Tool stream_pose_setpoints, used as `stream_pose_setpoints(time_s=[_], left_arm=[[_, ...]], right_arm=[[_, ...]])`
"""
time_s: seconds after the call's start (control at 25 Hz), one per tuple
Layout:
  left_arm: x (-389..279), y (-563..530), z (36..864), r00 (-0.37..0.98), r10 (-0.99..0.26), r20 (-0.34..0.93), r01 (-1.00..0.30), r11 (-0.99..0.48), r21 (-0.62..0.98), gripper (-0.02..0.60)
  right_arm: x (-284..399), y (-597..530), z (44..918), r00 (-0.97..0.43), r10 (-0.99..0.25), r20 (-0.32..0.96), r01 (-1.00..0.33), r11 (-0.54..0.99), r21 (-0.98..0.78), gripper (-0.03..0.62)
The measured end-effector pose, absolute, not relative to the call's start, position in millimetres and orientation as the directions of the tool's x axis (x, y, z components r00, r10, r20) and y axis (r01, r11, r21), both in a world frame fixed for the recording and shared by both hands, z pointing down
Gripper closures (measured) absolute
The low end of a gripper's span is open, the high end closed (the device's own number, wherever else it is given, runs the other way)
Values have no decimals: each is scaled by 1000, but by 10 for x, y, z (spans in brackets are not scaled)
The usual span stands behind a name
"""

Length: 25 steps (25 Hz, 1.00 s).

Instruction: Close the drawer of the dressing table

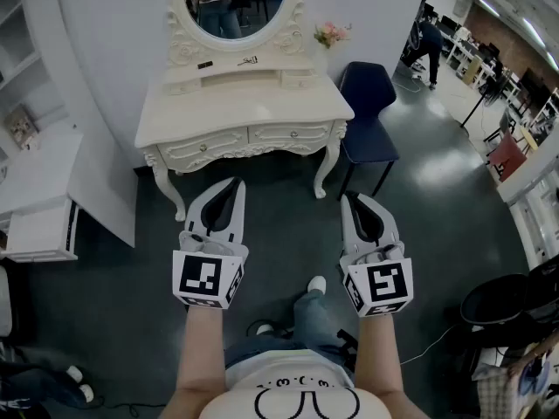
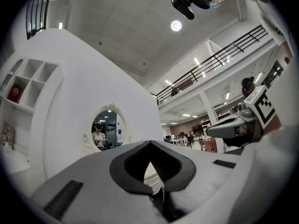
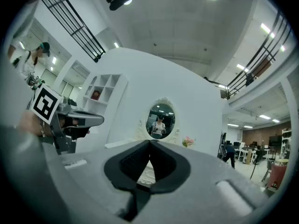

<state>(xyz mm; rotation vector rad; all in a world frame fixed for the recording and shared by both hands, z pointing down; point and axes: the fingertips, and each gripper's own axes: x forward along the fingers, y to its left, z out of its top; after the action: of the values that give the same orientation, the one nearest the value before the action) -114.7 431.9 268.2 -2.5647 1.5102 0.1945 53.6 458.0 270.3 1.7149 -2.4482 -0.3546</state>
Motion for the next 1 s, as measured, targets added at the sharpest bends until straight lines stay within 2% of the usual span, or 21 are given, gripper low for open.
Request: stream_pose_setpoints(time_s=[0.44, 0.72, 1.0], left_arm=[[-1147, 3519, 2834, 472, -866, -166, -881, -471, -50, 584], [-1061, 2603, 2966, 457, -879, -138, -889, -457, -36, 584], [-694, 1556, 2914, 467, -878, -103, -884, -465, -41, 584]], right_arm=[[604, 3731, 2800, -331, -942, -46, -925, 315, 212, 595], [615, 2836, 2989, -375, -927, 2, -902, 366, 230, 595], [916, 1750, 2980, -386, -922, 31, -902, 384, 199, 595]])
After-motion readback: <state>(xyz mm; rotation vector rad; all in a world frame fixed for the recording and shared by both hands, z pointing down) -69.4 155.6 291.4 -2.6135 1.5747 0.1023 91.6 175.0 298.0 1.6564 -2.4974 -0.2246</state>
